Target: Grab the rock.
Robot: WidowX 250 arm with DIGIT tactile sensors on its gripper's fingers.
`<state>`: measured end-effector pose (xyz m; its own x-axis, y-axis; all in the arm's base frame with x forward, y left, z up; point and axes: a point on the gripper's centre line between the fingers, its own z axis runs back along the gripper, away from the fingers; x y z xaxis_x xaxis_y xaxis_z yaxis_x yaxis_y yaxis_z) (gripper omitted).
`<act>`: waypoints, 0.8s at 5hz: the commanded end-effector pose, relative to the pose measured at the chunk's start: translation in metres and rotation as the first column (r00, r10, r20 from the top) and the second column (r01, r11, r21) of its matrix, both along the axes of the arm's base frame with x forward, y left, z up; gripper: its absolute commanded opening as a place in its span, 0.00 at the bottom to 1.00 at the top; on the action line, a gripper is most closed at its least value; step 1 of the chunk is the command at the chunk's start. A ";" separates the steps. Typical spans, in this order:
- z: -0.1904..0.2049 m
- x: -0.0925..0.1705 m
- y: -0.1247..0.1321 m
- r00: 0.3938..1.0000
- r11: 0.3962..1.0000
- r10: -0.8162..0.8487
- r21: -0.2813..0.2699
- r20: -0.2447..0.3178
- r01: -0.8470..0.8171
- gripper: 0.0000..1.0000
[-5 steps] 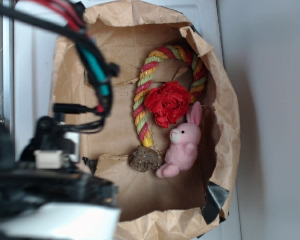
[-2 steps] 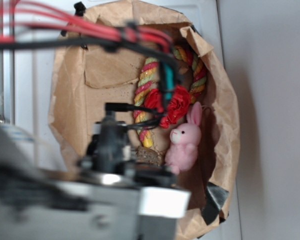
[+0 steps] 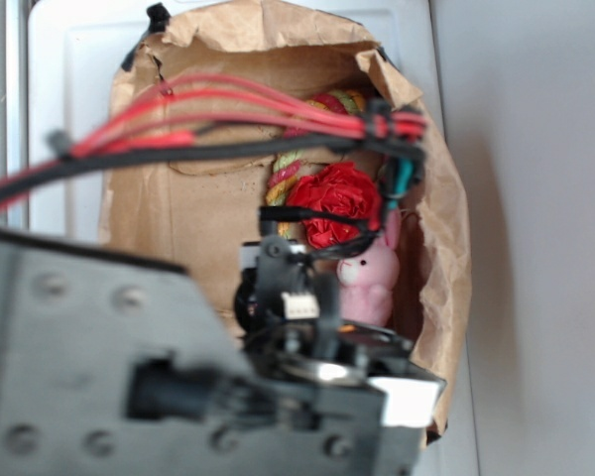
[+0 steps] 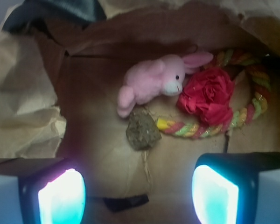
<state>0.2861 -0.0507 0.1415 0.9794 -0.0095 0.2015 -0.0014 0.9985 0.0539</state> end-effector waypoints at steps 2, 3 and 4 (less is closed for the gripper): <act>-0.004 0.019 0.037 0.999 1.000 -0.007 -0.006 0.052 0.008 1.00; -0.009 0.019 0.049 0.999 0.999 -0.026 -0.027 0.041 0.027 1.00; -0.014 0.019 0.055 0.999 0.999 -0.032 -0.043 0.023 0.033 1.00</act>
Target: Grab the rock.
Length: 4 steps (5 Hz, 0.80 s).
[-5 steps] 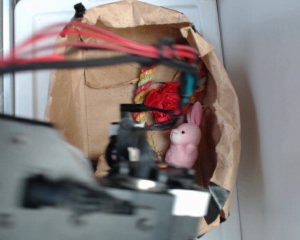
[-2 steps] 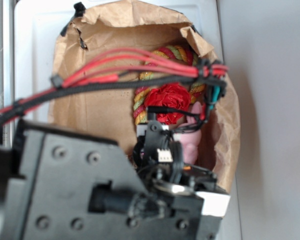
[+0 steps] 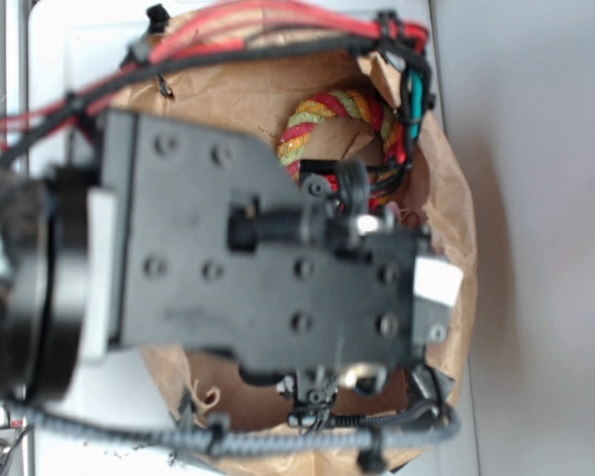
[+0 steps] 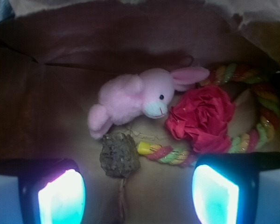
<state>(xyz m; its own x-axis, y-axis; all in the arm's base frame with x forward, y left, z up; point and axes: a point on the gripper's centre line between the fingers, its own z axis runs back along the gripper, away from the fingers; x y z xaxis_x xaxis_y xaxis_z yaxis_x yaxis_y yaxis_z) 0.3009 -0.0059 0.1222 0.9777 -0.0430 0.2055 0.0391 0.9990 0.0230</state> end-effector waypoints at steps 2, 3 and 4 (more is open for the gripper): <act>-0.013 -0.006 -0.007 0.997 0.996 -0.076 0.042 -0.005 0.076 1.00; -0.020 -0.005 -0.015 0.994 0.993 -0.106 0.050 -0.011 0.106 1.00; -0.023 -0.006 -0.022 0.990 0.990 -0.138 0.026 -0.016 0.138 1.00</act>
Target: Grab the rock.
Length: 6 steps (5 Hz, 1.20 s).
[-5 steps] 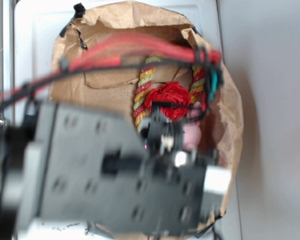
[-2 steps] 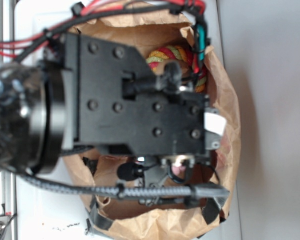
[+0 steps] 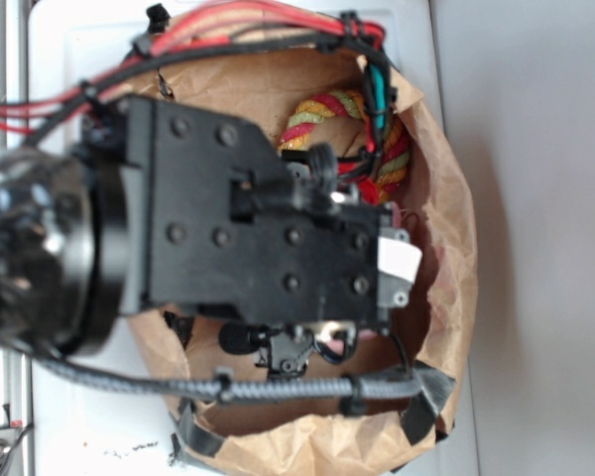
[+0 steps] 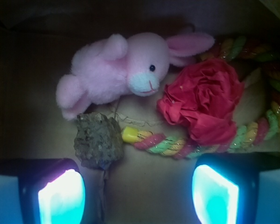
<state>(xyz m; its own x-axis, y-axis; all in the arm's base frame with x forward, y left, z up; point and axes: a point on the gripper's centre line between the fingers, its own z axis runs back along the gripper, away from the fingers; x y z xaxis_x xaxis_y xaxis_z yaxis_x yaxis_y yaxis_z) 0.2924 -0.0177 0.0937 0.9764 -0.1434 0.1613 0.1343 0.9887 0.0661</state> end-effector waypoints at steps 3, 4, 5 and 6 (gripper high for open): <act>0.005 0.003 -0.011 0.999 0.999 -0.044 -0.022 0.025 0.045 1.00; 0.005 0.003 -0.011 0.999 0.999 -0.044 -0.022 0.025 0.045 1.00; -0.004 0.000 -0.014 0.996 0.997 -0.076 -0.022 0.036 0.077 1.00; -0.013 -0.006 -0.020 0.992 0.993 -0.116 -0.015 0.045 0.117 1.00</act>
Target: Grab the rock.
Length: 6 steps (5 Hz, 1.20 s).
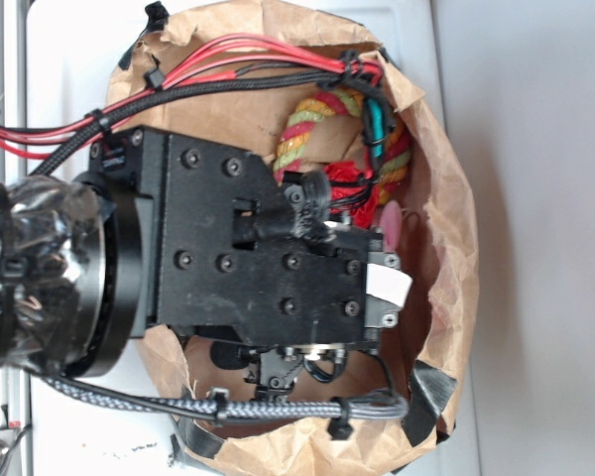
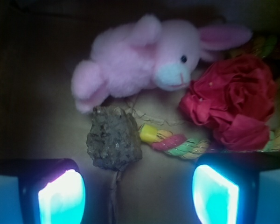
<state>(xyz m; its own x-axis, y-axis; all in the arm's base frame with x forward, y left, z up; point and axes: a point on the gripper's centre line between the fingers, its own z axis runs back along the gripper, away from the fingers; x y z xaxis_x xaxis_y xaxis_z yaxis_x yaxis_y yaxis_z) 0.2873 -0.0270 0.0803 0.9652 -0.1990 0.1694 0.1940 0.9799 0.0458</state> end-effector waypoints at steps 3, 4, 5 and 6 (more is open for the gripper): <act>-0.015 0.012 -0.022 0.998 0.998 -0.053 0.031 0.039 0.051 1.00; -0.018 0.013 -0.033 0.997 0.997 -0.065 0.045 0.031 0.064 1.00; -0.020 0.011 -0.041 0.996 0.996 -0.087 0.036 0.016 0.086 1.00; -0.024 0.006 -0.047 0.994 0.993 -0.108 0.042 0.019 0.107 1.00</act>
<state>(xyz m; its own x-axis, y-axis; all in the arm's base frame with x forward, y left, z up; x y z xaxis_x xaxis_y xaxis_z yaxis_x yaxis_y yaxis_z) 0.2906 -0.0652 0.0483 0.9479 -0.2809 0.1499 0.2705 0.9588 0.0862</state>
